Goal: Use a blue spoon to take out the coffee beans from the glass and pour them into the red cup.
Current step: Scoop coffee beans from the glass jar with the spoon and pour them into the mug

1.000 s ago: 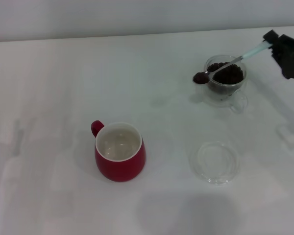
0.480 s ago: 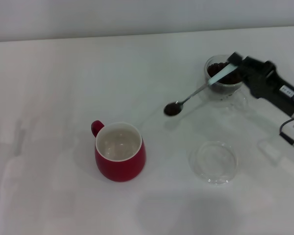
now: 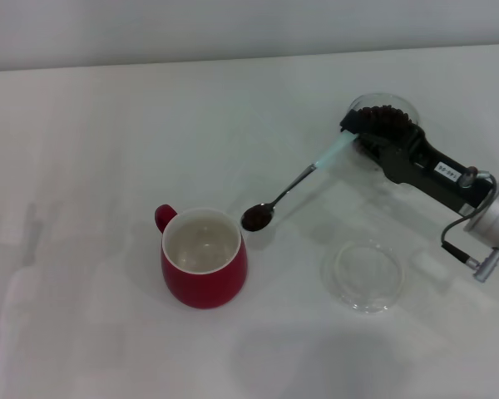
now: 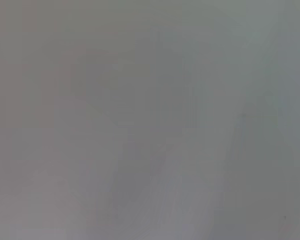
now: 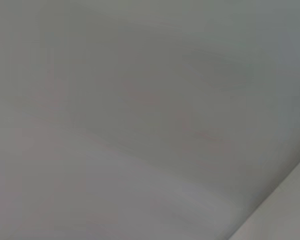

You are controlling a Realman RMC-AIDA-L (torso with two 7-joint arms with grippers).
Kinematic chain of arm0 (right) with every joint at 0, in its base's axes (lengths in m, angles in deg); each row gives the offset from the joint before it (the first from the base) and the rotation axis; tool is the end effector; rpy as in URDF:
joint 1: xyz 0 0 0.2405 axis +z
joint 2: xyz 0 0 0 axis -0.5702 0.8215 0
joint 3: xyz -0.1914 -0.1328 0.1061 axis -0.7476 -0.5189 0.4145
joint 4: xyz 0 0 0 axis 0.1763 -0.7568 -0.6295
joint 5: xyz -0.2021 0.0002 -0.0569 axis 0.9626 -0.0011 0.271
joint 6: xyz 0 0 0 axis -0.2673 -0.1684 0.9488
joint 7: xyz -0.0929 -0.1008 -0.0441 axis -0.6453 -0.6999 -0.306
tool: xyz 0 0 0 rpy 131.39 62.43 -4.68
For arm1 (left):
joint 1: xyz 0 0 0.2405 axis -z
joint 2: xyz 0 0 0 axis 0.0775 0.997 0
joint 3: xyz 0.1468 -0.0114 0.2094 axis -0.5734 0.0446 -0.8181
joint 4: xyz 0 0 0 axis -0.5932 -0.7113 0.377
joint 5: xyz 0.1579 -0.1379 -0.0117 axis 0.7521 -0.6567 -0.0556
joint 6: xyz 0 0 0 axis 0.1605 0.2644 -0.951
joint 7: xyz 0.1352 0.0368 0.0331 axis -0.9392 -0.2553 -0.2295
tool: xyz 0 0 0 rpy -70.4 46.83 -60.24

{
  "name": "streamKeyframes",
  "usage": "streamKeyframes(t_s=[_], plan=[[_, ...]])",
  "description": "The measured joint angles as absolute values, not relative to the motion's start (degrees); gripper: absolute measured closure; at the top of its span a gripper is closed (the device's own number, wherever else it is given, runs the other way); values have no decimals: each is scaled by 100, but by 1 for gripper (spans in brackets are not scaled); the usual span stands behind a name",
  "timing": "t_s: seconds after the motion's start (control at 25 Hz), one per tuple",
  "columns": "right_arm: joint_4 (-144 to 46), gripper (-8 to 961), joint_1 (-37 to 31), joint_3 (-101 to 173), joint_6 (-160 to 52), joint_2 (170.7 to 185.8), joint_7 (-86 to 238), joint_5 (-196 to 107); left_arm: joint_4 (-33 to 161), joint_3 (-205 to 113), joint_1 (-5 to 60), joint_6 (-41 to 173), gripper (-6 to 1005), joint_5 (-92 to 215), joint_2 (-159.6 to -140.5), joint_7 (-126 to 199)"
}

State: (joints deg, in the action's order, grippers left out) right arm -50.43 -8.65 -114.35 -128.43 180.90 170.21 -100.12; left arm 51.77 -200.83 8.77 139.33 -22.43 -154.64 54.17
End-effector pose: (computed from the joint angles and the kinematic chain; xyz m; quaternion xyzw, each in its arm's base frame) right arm 0.3029 0.2942 -0.0304 -0.5970 0.6061 0.5154 0.1026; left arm -0.3417 0.2452 -0.0302 -0.6431 -0.3131 -0.3970 0.5751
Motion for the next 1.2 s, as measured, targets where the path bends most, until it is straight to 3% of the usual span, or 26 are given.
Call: streamKeyframes(t_s=[1.2], plan=[[-4447, 814, -293, -11417, -12488, 18110, 15138, -9573, 5177, -20177, 866, 13892, 266, -2244, -15464, 5416]])
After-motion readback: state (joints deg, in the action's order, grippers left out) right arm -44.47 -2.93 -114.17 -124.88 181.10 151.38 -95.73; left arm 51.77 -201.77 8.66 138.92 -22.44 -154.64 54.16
